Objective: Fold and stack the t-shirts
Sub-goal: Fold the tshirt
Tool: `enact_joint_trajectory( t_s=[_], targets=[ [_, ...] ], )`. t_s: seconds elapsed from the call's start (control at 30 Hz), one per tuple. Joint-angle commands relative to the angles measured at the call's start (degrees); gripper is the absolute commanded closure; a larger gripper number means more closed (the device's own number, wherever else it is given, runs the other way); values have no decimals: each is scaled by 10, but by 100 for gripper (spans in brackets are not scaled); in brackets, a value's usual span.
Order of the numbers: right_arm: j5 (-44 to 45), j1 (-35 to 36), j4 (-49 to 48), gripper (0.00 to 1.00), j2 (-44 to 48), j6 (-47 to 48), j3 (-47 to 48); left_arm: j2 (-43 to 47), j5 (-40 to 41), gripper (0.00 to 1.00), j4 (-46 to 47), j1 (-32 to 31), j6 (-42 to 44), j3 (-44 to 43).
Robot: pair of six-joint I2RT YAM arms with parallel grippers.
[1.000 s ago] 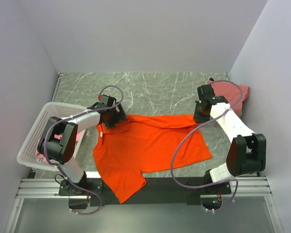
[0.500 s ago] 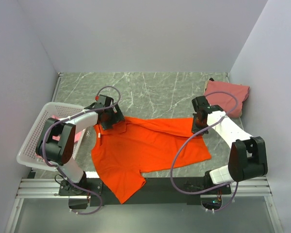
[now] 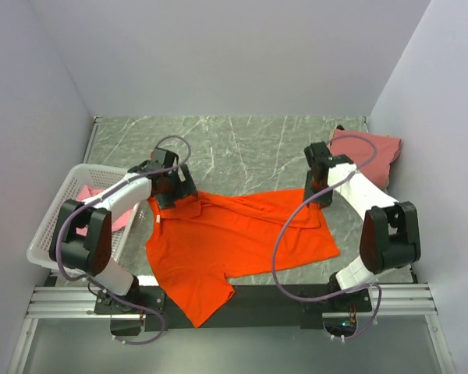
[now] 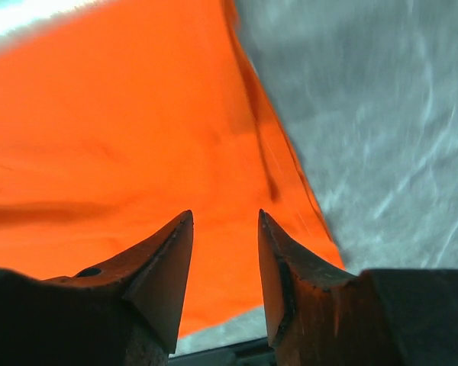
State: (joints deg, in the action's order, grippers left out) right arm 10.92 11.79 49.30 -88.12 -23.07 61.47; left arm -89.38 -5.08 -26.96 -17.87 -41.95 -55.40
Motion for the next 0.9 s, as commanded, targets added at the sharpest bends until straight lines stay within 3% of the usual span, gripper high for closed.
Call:
enact_joint_trajectory(
  t_s=[0.0, 0.2, 0.37, 0.67, 0.87],
  targets=[
    [-8, -11, -12, 53, -33, 10, 84, 3, 4, 7, -14, 10, 10, -78],
    [-38, -13, -32, 57, -136, 20, 165, -90, 15, 6, -5, 29, 6, -146],
    [-79, -15, -49, 59, -198, 8, 174, -155, 3, 6, 5, 44, -1, -155],
    [-107, -22, -87, 59, -257, -11, 146, -207, -19, 6, 32, 68, 5, -150],
    [-95, -39, -68, 61, -288, -15, 194, -269, -31, 6, 22, 78, 27, -224]
  ],
)
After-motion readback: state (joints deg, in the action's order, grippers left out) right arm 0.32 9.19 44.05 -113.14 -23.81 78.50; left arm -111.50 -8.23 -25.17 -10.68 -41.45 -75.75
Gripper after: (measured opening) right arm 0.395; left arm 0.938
